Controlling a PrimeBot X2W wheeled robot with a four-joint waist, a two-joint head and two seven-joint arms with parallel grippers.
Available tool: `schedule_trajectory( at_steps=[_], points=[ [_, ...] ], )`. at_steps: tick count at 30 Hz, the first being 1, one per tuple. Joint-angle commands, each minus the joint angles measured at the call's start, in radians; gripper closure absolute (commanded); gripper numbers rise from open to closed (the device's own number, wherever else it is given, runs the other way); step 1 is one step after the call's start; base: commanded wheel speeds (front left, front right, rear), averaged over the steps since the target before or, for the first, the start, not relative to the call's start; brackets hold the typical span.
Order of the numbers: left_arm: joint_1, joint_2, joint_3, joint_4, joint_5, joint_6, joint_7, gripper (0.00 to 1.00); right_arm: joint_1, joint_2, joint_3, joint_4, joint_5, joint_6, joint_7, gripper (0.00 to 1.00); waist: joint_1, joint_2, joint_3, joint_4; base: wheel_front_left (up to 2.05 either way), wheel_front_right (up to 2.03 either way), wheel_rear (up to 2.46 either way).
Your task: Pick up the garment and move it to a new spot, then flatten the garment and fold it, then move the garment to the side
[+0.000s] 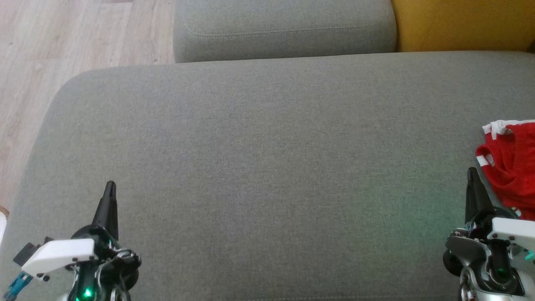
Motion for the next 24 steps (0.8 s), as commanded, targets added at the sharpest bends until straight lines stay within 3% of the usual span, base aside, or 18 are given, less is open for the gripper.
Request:
schedule_trajectory(
  at_steps=[1,24],
  points=[
    [-0.054,0.012,0.035,-0.036,-0.001,-0.007,0.008,1.00,-0.020,-0.005,0.020,-0.038,0.007,0.007,0.006,1.00,0.0000,0.0000,0.000,0.000,0.00,0.00,0.00],
    [-0.054,0.012,0.036,-0.036,-0.001,-0.007,0.008,1.00,-0.020,-0.005,0.021,-0.038,0.007,0.007,0.006,1.00,0.0000,0.0000,0.000,0.000,0.00,0.00,0.00]
  ],
)
